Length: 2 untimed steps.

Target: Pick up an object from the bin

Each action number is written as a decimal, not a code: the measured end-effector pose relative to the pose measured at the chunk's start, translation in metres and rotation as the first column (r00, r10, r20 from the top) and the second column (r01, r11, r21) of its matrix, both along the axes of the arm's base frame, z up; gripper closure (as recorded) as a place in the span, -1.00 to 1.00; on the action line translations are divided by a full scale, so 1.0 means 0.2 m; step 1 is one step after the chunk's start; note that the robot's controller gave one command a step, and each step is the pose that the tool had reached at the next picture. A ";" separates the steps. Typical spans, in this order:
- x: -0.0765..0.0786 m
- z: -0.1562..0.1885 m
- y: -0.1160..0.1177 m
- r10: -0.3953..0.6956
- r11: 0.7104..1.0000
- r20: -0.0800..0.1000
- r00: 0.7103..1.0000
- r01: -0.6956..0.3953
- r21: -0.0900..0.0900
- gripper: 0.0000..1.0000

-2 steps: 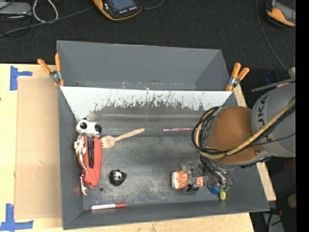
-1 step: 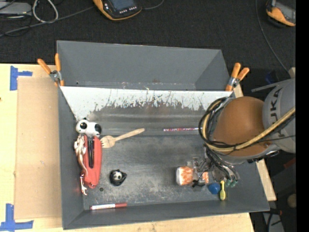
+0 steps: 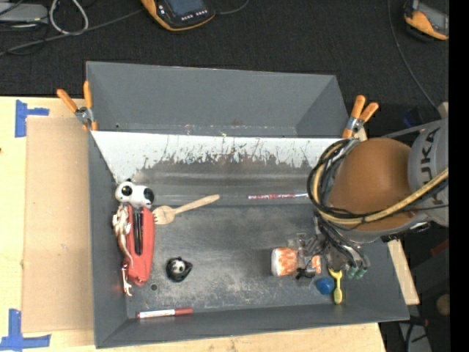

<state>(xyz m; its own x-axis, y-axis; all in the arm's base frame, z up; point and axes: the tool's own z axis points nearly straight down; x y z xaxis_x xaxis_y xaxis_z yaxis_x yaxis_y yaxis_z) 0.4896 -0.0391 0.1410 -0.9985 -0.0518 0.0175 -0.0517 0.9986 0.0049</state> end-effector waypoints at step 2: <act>0.00 0.26 0.00 -0.003 1.000 -0.003 1.000 0.003 0.000 1.00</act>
Offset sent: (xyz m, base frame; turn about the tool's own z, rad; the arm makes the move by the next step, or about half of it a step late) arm -0.0016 0.0001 0.0586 0.0013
